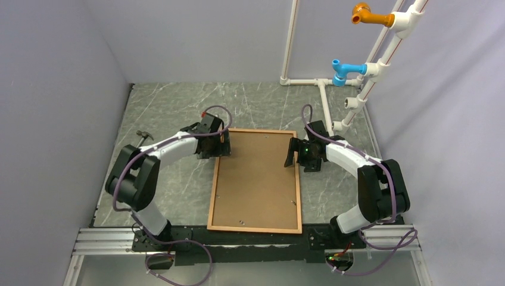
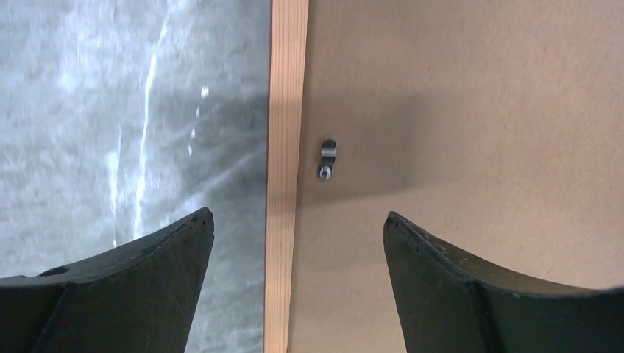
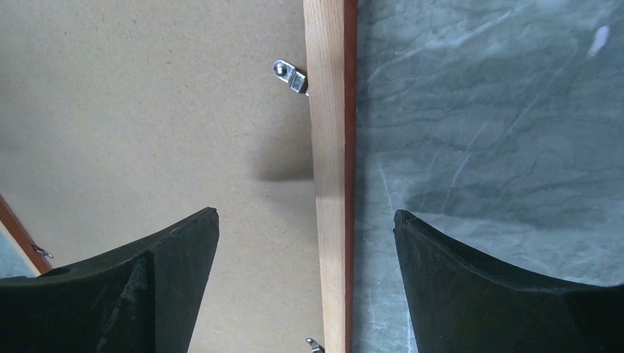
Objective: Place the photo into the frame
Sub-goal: Install the photo frame at the center of the board.
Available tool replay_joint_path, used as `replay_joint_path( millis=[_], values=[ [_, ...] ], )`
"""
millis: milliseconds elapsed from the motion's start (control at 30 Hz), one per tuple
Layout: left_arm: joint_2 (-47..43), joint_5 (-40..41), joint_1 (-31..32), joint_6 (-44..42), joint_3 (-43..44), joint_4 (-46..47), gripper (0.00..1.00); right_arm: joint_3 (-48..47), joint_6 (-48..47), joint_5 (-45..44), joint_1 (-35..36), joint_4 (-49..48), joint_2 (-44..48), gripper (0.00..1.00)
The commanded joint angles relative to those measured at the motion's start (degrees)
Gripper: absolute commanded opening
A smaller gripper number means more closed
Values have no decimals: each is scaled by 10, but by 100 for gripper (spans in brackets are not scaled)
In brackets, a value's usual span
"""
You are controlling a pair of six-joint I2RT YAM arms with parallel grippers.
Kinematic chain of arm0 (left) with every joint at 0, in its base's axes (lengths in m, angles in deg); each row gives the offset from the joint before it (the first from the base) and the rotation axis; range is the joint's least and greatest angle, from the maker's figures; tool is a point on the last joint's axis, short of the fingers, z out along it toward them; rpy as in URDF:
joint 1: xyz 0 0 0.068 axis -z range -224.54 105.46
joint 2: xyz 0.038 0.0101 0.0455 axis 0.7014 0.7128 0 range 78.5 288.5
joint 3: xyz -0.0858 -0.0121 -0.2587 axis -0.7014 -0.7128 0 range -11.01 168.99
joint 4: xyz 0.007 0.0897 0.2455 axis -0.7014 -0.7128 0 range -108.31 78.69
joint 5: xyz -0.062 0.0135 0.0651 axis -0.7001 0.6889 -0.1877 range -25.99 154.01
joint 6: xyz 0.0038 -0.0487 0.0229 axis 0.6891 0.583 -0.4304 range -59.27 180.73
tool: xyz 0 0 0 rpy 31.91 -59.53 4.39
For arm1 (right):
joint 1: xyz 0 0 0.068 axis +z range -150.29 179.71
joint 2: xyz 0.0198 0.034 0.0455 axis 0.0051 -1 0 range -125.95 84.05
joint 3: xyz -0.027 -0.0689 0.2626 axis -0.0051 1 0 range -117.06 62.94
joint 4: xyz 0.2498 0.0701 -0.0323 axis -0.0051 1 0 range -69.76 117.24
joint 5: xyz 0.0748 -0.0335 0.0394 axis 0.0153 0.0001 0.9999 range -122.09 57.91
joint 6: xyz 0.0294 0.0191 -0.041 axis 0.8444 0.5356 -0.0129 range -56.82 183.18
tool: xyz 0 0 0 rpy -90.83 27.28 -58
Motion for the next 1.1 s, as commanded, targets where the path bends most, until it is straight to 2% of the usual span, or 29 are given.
replay_joint_path(
  millis=[0, 333, 433, 600, 633, 933, 967, 1000, 1067],
  values=[
    [50, 6, -8, -40, 58, -14, 87, 12, 8, 19, -2, -29, 22, 90],
    [123, 33, -11, -57, 106, -29, 72, 15, 4, 18, -2, -29, 22, 90],
    [136, 36, -11, -60, 108, -28, 53, 17, 3, 17, -2, -29, 22, 90],
    [135, 34, -12, -66, 94, -23, 3, 18, 5, 19, -2, -31, 18, 90],
    [130, 26, -14, -67, 90, -17, 0, 19, 6, 20, -2, -32, 17, 90],
    [78, -24, -20, -60, 65, 12, 0, 17, 12, 5, -2, -20, 18, 90],
    [70, -30, -23, -57, 64, 9, 8, 16, 13, 2, -1, -18, 19, 90],
    [61, -35, -25, -54, 61, 9, 21, 16, 14, -1, -2, -15, 20, 90],
    [37, -47, -31, -46, 49, 11, 57, 15, 18, -7, -1, -11, 23, 90]
  ],
)
